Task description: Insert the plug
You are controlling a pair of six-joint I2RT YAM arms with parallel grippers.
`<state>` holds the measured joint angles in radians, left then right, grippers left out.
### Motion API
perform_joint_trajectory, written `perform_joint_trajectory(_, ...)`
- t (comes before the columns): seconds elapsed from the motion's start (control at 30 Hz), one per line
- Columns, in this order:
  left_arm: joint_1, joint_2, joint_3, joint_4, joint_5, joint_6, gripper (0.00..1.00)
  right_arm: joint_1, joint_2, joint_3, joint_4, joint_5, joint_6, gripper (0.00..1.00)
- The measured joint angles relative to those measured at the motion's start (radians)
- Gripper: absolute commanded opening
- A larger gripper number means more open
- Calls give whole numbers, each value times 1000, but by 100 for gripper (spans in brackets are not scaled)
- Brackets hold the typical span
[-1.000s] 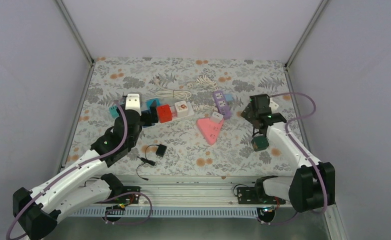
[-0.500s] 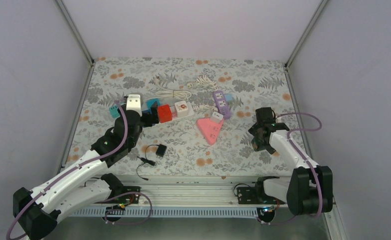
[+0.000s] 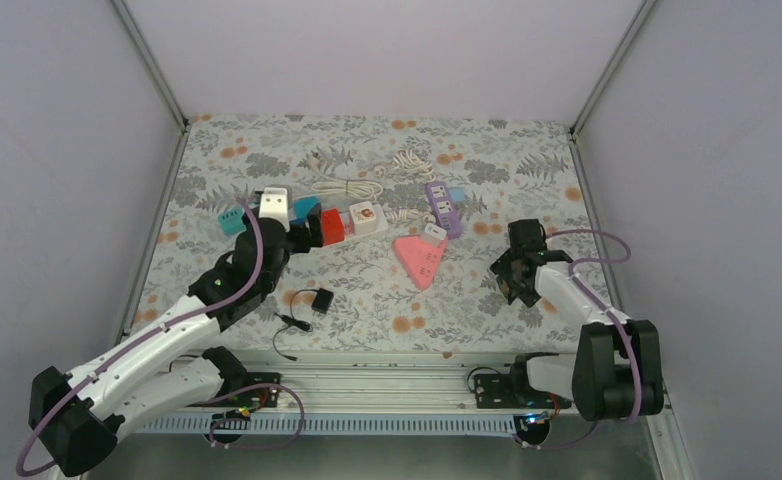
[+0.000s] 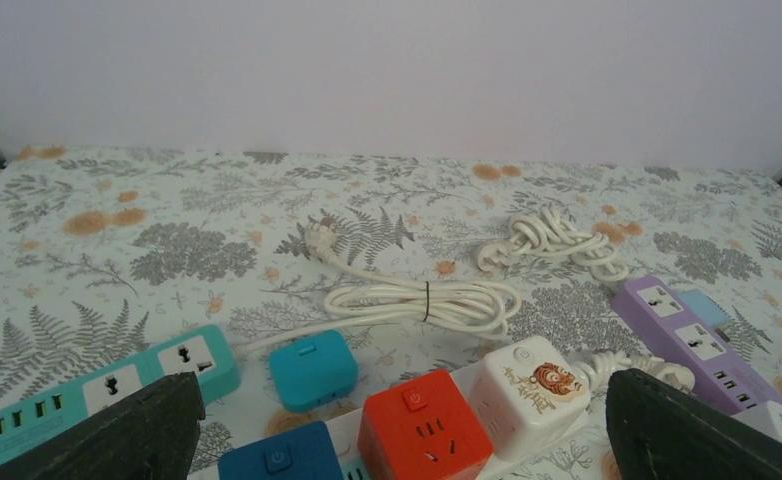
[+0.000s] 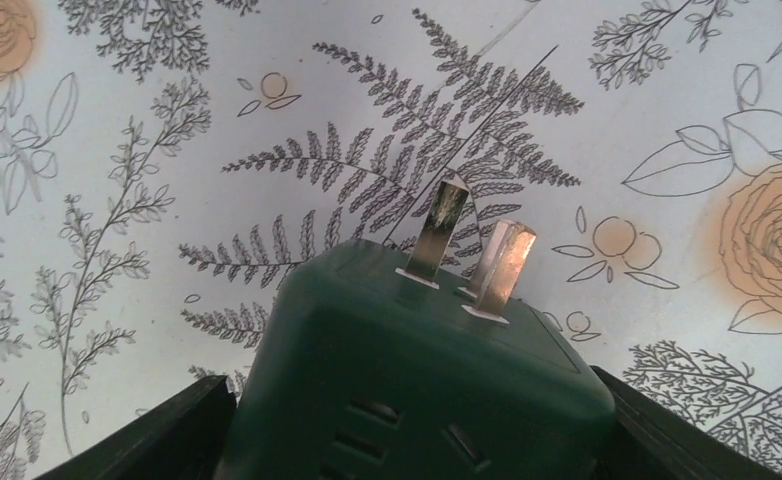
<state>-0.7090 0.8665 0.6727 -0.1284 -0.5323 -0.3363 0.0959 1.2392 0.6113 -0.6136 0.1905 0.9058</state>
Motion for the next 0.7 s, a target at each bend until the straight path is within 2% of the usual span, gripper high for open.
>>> perform_joint_trajectory(0.17,0,21,0,19,20,-2,100,0,-45,-18,18,-39,-47,59)
perform_joint_trajectory(0.23,0,25,0,31,31,-5,100,0,-74,-18,32,-77,-91,55)
perform_joint_trajectory(0.43,3,35,0,75,105,-16,100,1,-188,29,69,-209,-233,58)
perform_joint_trajectory(0.57,31,52,10,99,214,-39,100,2,-270,98,135,-349,-326,60)
perform_joint_trajectory(0.7,71,59,30,138,353,-72,100,31,-335,150,307,-547,-389,60)
